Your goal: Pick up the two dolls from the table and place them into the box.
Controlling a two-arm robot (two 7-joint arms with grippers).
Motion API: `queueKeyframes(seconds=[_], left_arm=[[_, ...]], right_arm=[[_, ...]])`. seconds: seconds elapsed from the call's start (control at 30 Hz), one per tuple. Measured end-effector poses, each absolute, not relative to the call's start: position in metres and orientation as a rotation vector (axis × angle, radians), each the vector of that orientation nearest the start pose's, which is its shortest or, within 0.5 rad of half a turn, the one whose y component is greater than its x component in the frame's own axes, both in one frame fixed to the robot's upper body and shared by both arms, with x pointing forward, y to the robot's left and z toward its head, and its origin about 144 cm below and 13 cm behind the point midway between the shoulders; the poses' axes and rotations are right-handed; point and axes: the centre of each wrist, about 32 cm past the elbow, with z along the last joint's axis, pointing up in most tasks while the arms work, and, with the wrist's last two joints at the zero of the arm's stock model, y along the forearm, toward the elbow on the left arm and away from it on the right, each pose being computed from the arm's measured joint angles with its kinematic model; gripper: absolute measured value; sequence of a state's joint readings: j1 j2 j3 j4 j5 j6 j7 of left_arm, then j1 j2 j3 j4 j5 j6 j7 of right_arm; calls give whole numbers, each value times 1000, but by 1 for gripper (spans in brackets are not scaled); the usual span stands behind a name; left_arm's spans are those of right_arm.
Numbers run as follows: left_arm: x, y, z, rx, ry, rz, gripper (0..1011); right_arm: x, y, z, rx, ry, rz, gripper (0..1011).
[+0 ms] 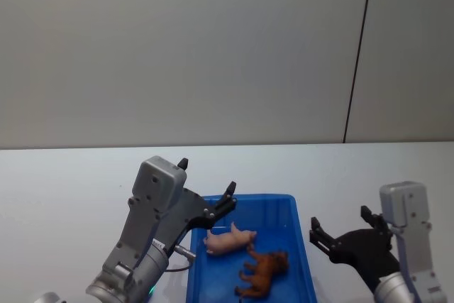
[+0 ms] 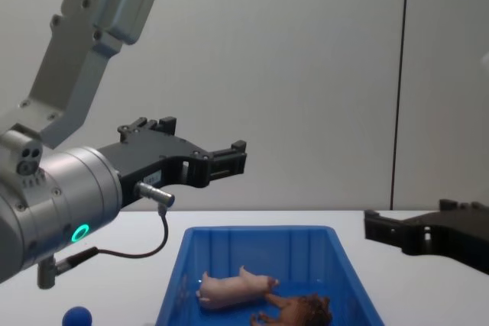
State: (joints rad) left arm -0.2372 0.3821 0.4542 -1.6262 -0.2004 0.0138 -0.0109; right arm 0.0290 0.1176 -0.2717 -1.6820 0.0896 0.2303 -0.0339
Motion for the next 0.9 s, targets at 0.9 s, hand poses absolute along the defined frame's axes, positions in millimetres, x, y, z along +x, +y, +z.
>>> queueKeyframes(seconds=[0.9], left_arm=[[463,220,1202,155,-149,1255,1002]], right_arm=[[444,-181,1177,-119,31,-1386,1001]])
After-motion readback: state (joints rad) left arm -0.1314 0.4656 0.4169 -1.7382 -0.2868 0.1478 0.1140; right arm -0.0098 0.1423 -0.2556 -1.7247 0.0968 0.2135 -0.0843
